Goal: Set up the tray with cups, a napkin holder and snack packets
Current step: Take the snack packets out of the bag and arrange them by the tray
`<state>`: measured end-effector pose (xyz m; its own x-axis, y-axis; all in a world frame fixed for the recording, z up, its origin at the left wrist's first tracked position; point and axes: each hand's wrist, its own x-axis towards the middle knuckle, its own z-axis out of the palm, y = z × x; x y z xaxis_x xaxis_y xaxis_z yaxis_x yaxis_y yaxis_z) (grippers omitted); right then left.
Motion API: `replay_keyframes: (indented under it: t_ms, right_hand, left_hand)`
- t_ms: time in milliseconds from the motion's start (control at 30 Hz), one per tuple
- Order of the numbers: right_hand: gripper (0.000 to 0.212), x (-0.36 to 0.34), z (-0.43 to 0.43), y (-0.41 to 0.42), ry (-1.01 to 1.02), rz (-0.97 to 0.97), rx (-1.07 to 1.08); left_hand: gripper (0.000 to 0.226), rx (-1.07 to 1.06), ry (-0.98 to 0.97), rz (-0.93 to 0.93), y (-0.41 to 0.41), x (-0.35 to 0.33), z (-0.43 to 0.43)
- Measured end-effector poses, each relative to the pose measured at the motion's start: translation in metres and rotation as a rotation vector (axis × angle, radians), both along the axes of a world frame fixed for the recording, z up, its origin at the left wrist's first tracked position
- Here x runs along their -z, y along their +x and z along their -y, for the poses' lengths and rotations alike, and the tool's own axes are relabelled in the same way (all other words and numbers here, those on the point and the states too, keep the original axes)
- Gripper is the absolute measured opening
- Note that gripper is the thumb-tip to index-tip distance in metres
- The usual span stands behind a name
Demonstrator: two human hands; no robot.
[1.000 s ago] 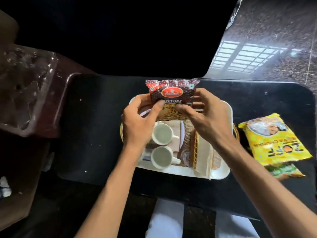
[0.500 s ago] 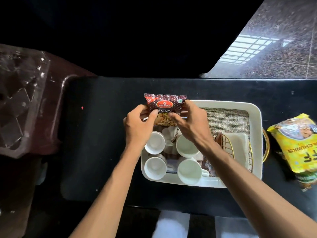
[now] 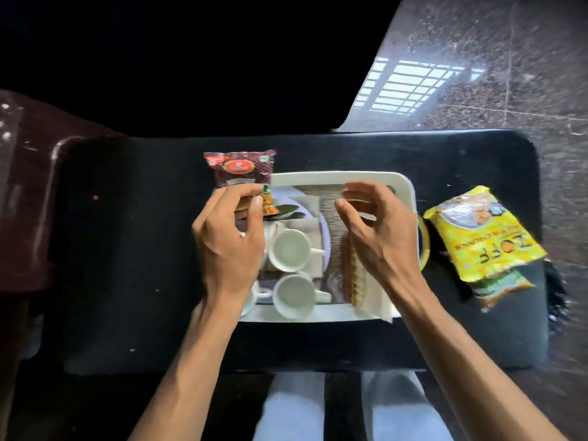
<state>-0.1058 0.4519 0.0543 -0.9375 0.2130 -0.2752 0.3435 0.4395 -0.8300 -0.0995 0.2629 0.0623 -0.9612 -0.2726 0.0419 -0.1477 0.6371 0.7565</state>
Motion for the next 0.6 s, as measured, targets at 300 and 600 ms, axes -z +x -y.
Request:
replay_keyframes:
  t_ms: [300, 600]
  right_hand:
    - [0.021, -0.012, -0.177, 0.071, 0.199, 0.049, 0.25]
    - [0.058, 0.021, -0.258, 0.07, 0.289, 0.438, 0.277]
  left_hand:
    - [0.022, 0.444, 0.187, 0.193, 0.012, -0.016, -0.205]
    - [0.034, 0.651, -0.017, 0.428, 0.041, 0.031, -0.294]
